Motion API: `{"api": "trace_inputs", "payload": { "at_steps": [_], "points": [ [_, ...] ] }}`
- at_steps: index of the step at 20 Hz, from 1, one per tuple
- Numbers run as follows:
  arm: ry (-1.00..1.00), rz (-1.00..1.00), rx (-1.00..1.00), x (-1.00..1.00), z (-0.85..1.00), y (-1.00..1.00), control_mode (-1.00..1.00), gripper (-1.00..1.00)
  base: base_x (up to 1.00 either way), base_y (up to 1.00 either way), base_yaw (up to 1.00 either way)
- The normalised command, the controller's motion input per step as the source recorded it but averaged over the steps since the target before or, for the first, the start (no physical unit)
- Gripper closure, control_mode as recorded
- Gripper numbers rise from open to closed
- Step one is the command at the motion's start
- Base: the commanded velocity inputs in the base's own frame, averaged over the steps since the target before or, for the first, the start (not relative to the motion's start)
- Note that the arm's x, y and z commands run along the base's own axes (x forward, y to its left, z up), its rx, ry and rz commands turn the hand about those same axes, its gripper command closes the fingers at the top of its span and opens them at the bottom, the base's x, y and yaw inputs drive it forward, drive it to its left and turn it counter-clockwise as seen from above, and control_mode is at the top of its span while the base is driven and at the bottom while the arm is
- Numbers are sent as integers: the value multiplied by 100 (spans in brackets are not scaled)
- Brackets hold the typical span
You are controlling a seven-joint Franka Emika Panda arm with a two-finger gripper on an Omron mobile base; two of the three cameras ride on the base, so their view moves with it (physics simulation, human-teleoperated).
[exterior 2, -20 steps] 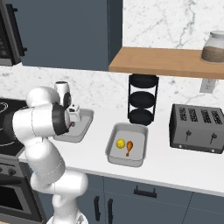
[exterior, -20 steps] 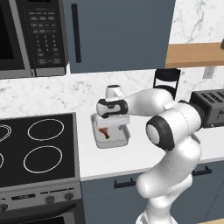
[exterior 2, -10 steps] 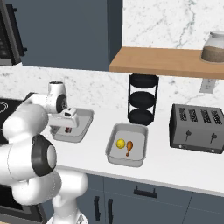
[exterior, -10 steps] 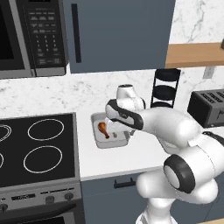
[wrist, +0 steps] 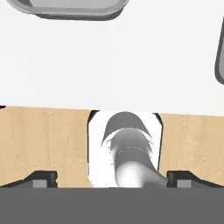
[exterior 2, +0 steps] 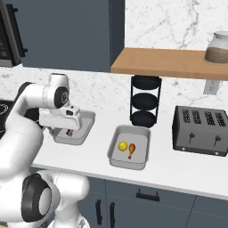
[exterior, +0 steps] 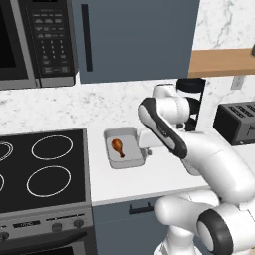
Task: Place one lemon and one chicken drumstick in each tupperware on the nearby counter, to pack two identical lunches.
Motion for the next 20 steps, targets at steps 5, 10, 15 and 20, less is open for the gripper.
{"api": "trace_inputs", "payload": {
  "at_steps": [5, 10, 15, 20],
  "points": [
    [-22, 8, -3, -90, -5, -19, -100, -100, 0, 0, 0],
    [-28, 5, 0, -68, 7, -36, -100, -100, 0, 0, 0],
    [-18, 0, 0, -51, 53, -38, -100, -100, 0, 0, 0],
    [-7, -2, 0, -35, 32, -7, -100, -100, 0, 0, 0]
  ]
}}
